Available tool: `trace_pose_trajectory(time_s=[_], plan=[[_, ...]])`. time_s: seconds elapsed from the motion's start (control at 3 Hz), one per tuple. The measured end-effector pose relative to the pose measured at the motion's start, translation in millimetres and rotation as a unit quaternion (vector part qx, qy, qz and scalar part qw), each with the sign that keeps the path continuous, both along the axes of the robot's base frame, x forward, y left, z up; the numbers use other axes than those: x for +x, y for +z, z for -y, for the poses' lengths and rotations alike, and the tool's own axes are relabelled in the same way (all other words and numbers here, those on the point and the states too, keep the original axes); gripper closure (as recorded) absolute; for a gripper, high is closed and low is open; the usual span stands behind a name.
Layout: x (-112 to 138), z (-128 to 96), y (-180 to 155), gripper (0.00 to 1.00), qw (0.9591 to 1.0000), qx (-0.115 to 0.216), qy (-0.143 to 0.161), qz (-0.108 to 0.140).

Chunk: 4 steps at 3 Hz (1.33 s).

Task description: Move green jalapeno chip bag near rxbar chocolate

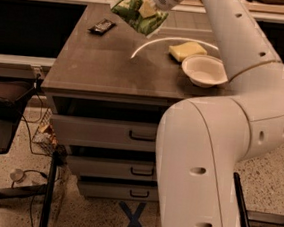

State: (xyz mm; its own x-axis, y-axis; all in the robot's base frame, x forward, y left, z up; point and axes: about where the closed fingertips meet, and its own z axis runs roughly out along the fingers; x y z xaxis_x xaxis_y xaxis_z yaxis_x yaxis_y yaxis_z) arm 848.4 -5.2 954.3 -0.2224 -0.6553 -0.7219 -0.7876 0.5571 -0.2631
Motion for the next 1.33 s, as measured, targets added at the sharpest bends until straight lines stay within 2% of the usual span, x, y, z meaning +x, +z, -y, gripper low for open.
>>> trace_pose_trajectory(time_s=[0.33, 0.67, 1.33], plan=[[11.7, -7.2, -5.2, 1.0, 0.9989, 0.036, 0.025, 0.014], [25.6, -11.8, -11.1, 0.96, 0.9971, 0.063, 0.032, 0.028], [26.1, -17.7, -18.4, 0.5, 0.9973, 0.061, 0.035, 0.022]])
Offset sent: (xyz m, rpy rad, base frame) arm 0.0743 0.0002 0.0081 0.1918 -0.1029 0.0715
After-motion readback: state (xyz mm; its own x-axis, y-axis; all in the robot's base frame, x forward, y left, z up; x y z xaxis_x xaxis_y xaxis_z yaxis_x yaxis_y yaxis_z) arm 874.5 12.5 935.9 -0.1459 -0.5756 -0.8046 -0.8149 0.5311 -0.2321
